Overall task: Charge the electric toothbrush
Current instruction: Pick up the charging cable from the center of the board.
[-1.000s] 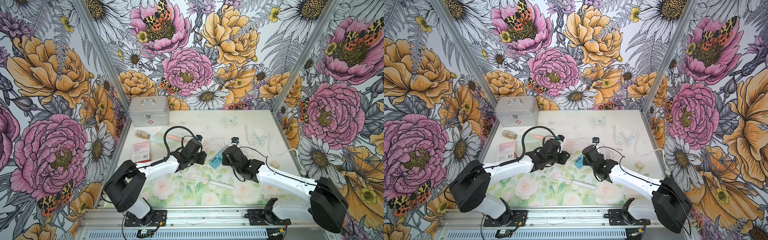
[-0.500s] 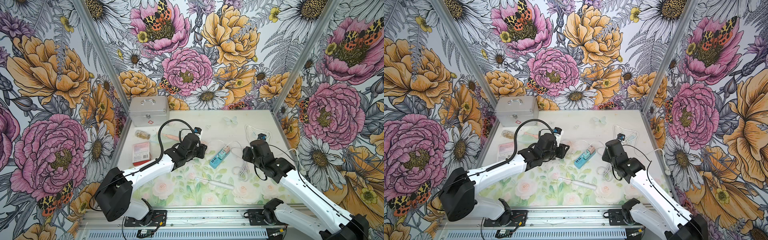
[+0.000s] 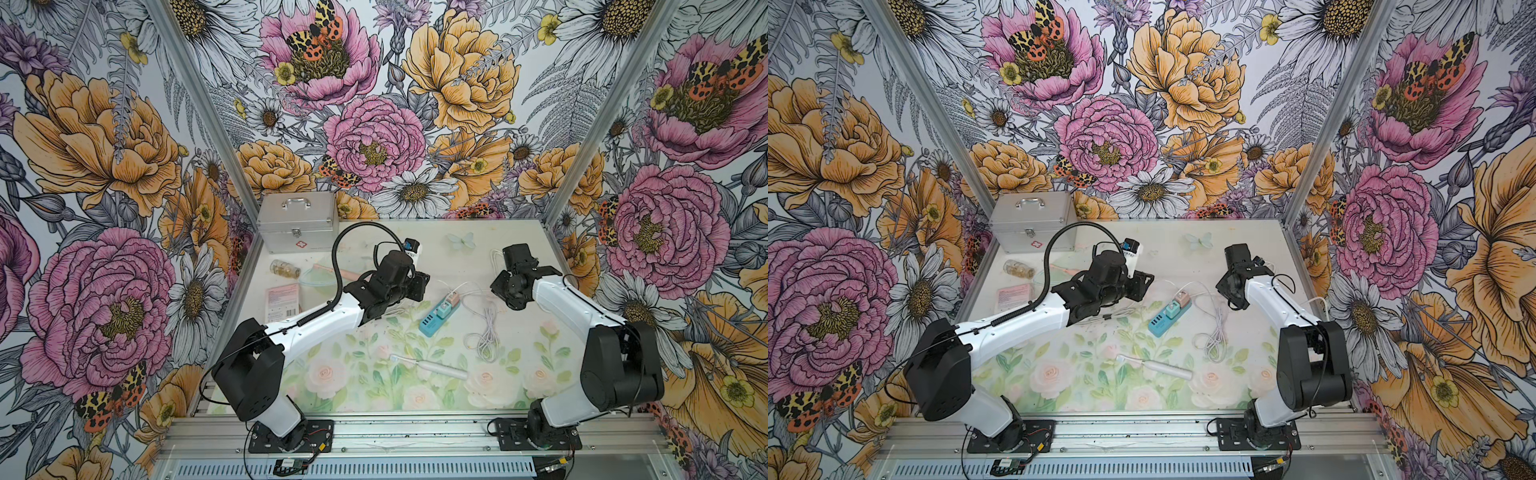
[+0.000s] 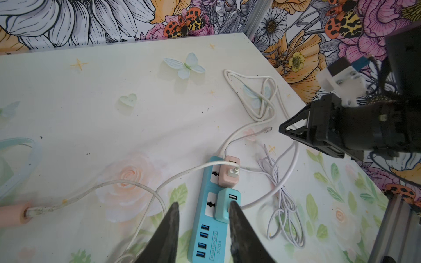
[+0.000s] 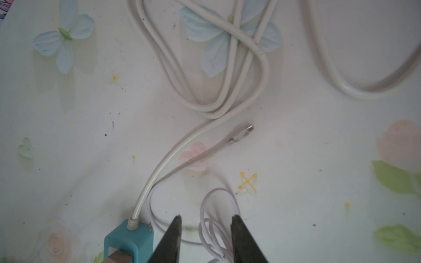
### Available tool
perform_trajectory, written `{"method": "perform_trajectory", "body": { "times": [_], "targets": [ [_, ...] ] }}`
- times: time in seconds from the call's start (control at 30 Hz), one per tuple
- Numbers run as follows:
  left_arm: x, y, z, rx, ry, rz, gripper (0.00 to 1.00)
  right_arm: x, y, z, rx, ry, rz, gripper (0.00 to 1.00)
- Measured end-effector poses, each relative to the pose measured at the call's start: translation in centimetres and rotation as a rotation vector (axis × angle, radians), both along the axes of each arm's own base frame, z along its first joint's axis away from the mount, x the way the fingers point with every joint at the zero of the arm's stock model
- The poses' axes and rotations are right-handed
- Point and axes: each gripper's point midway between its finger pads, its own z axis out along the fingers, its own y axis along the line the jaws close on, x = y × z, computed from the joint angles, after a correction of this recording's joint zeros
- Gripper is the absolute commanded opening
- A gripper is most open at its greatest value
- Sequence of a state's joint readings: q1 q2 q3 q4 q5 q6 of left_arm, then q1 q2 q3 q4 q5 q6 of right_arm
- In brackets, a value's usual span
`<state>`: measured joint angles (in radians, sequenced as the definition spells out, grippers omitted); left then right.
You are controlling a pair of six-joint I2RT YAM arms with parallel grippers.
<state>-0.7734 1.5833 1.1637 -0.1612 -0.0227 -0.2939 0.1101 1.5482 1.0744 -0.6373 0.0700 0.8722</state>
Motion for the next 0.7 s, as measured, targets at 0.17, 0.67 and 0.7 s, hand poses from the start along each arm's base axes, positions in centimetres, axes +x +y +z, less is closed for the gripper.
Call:
{"method": "perform_trajectory", "body": {
  "times": [0.17, 0.67, 0.7],
  "targets": [
    [2.8, -2.5, 0.4, 0.01, -0.018, -0.059, 0.41, 1.5, -0.9, 0.6, 0.038, -0.051, -0.01, 0.42],
    [3.1, -4.1, -5.6, 0.228, -0.039, -0.353, 0.54, -0.3, -3.1, -1.8, 0.036, 0.016, -0.035, 0.44],
    [3.2, -4.0, -5.6, 0.24, -0.051, -0.357, 0.54, -0.3, -3.2, -1.8, 0.035, 0.016, -0.036, 0.44]
  ]
}}
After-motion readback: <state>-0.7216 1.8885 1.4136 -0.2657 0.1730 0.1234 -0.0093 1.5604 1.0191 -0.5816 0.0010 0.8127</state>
